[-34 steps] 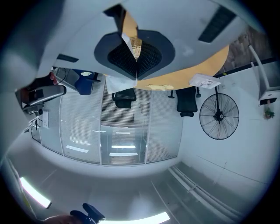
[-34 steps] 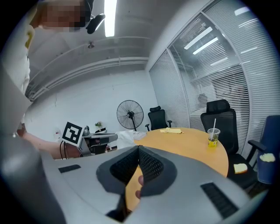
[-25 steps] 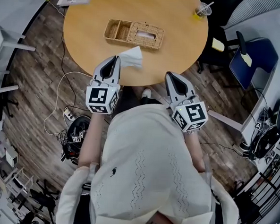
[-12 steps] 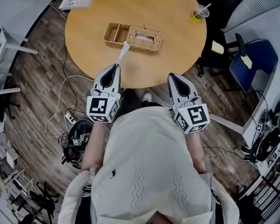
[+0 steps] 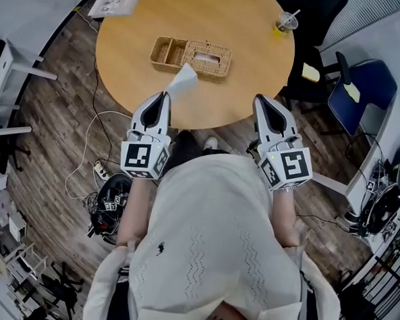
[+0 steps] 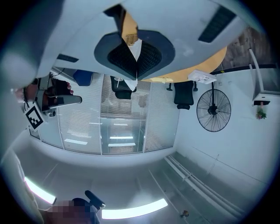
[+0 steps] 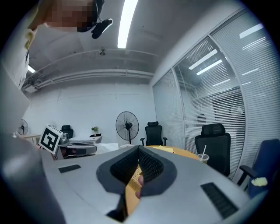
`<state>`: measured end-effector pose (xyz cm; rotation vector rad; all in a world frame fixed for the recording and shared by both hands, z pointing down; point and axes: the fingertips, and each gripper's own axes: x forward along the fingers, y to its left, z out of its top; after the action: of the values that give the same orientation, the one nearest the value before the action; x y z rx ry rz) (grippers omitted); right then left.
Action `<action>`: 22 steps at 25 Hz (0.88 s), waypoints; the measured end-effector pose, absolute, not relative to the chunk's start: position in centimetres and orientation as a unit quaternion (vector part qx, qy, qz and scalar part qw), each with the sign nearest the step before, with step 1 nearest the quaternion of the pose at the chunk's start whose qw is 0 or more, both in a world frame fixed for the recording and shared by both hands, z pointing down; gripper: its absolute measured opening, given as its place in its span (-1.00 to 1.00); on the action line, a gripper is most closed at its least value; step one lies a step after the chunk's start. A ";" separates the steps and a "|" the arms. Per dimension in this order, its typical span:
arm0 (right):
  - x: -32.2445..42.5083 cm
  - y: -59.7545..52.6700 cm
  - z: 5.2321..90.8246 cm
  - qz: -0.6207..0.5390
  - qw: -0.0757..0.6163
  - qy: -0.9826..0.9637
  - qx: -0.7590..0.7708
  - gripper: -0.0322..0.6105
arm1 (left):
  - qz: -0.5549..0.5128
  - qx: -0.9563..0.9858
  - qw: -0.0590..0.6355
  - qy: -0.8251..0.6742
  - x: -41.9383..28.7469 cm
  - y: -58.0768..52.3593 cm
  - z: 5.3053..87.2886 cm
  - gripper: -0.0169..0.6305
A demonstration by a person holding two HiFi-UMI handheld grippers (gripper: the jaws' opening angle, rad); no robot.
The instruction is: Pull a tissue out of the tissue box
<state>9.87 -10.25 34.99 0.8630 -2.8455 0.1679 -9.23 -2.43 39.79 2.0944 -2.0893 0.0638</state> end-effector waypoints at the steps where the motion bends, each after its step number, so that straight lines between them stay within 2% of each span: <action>1: 9.8 -10.4 34.6 0.053 0.077 -0.953 0.289 -0.90 | 0.018 0.703 0.088 -0.706 -9.4 -2.4 39.4 -0.91; 11: 9.4 -9.9 32.3 0.043 0.055 -0.959 0.276 -0.90 | 0.007 0.691 0.049 -0.721 -10.9 -2.0 35.3 -0.91; 22: 10.8 -10.7 30.3 0.046 0.030 -0.959 0.277 -0.90 | 0.012 0.691 0.037 -0.722 -10.1 -1.8 34.4 -0.91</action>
<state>10.75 -10.72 30.35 0.8544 -2.9582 0.1430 -10.10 -1.81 34.39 2.1213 -2.2165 0.0362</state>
